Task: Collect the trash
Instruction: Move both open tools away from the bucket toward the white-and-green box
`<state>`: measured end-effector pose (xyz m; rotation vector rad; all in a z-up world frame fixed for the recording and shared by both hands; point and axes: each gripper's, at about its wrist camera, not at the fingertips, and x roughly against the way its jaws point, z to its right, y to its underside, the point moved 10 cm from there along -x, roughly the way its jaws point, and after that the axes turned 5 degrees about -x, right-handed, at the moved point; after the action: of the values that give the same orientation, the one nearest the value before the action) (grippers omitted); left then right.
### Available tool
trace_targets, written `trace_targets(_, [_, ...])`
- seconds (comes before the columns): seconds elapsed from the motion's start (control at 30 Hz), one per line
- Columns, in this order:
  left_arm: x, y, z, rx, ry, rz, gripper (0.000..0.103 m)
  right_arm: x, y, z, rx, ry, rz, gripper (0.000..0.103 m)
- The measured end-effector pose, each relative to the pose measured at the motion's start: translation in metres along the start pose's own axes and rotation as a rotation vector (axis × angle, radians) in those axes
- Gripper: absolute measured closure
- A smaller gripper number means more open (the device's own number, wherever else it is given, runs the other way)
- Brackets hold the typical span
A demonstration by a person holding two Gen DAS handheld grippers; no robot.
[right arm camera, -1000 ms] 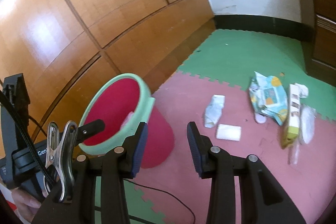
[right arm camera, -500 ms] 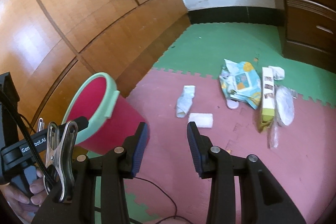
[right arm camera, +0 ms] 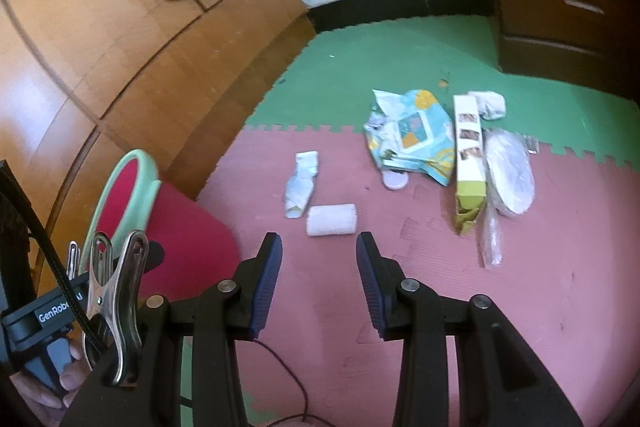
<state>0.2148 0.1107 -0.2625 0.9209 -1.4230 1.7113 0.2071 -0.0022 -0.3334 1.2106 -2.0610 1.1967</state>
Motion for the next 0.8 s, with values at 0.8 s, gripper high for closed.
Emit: trace_targets(0.8, [-0.154,0.019,0.124,-0.163,0.167,-0.143,0.066,-0.044,-0.004,0.158,-0.213,0.193,-0.029,0.063])
